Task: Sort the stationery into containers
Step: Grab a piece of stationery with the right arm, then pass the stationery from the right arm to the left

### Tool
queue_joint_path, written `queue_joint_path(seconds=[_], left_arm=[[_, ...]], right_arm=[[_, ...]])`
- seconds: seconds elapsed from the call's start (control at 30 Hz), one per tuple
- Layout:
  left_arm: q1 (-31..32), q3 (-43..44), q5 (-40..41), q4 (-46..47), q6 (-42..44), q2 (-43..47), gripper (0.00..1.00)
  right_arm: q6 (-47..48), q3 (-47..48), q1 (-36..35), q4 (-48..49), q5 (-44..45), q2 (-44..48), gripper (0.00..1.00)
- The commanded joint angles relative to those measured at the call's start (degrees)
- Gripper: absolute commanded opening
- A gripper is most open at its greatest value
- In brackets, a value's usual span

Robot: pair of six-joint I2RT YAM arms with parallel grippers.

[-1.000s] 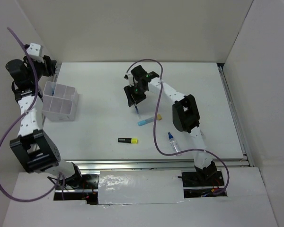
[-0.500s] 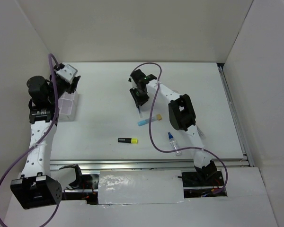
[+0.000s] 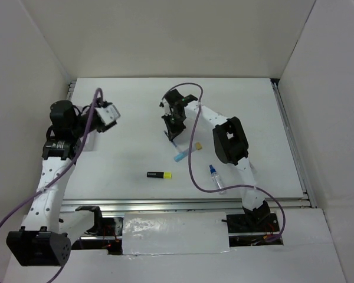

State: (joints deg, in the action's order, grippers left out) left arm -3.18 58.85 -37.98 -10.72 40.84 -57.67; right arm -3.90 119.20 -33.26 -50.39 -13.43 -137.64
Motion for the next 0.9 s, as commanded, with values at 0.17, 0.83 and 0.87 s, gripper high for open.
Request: queue_joint_path(seconds=[0.17, 0.83, 0.87], left_arm=[[25.8, -6.3, 5.6, -12.8, 33.8, 2.8, 0.61], [41.1, -7.0, 9.6, -7.3, 45.1, -10.5, 0.61], [41.3, -6.8, 9.6, -7.6, 45.2, -11.2, 0.60]], right_arm=[[-20.4, -9.9, 3.1, 7.7, -27.9, 18.8, 0.00], [-41.5, -26.9, 3.3, 17.3, -32.0, 26.4, 0.00], [-41.6, -26.7, 3.3, 17.3, -31.9, 26.3, 0.00]])
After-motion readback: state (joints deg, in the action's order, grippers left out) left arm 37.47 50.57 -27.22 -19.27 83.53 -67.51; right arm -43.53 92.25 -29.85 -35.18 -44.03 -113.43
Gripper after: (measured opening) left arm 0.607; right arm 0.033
